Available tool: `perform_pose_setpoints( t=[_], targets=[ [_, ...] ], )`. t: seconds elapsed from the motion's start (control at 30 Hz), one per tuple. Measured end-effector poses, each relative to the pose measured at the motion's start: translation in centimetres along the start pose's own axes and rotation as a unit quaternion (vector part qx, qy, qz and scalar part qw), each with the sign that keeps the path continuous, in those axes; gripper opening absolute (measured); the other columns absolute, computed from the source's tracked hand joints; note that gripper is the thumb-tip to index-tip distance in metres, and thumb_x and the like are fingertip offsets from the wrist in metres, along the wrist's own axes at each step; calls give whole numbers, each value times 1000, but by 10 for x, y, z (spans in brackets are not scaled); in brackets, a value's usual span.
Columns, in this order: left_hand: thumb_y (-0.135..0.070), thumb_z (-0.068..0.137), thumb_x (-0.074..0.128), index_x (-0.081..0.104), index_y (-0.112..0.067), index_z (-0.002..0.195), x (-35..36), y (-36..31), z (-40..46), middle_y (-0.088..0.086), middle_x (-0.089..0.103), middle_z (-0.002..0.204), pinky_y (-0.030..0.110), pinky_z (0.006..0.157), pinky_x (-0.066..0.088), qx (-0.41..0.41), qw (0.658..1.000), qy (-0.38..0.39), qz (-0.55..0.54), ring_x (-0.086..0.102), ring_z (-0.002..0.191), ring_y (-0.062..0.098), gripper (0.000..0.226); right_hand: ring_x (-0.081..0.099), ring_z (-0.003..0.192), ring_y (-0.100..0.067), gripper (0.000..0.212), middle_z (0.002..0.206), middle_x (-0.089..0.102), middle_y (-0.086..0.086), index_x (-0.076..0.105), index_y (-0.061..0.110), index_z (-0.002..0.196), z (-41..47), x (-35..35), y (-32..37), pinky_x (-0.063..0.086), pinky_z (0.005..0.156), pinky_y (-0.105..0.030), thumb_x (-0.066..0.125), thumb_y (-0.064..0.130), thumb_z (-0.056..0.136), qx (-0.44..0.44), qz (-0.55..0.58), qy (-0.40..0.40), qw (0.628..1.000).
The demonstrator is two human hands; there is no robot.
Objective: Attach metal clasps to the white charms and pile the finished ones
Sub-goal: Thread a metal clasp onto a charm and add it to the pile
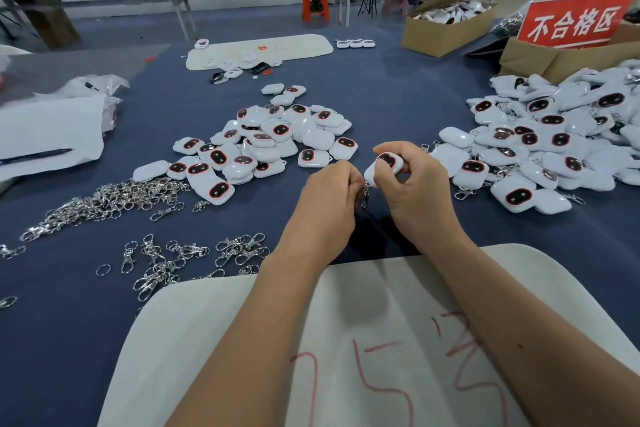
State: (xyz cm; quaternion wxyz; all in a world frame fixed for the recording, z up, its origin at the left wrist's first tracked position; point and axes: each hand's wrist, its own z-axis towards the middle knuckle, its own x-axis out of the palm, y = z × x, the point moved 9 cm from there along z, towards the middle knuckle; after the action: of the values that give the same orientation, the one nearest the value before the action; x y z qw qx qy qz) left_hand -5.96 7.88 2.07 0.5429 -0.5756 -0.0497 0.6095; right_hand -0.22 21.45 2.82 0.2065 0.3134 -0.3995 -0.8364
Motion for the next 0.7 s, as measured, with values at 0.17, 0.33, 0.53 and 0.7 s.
perform_pose_setpoints(
  t=[0.17, 0.33, 0.53, 0.7],
  targets=[
    [-10, 101, 42, 53, -21, 87, 2, 2, -2, -3, 62, 90, 52, 75, 53, -25, 1000, 7, 0, 59, 82, 24, 21, 59, 76, -5, 12, 84, 68, 10, 70, 12, 104, -1, -1, 2, 43, 66, -8, 62, 9, 96, -9, 1, -3, 1000],
    [-8, 98, 43, 53, -23, 86, 3, 5, -1, -2, 62, 88, 54, 74, 54, -49, 999, 2, 18, 60, 80, 26, 21, 57, 64, -5, 7, 73, 64, 12, 68, 14, 98, -3, 0, 2, 43, 61, -10, 63, 10, 95, -9, 9, -2, 1000],
    [-8, 100, 47, 55, -20, 86, -1, 3, 1, -4, 62, 84, 49, 73, 53, -30, 999, -19, -11, 59, 79, 23, 20, 49, 52, -3, 6, 60, 59, 20, 62, 19, 94, -1, 1, -4, 39, 53, -12, 62, 13, 94, 17, 67, 10, 998],
    [-6, 98, 60, 65, -16, 89, -15, -7, 1, -13, 66, 87, 16, 74, 47, 13, 991, -86, -101, 61, 85, 5, 14, 38, 52, -19, 8, 55, 50, 10, 63, 14, 96, 0, 2, -17, 33, 51, -28, 61, 20, 92, 92, 183, 15, 979]
  ],
)
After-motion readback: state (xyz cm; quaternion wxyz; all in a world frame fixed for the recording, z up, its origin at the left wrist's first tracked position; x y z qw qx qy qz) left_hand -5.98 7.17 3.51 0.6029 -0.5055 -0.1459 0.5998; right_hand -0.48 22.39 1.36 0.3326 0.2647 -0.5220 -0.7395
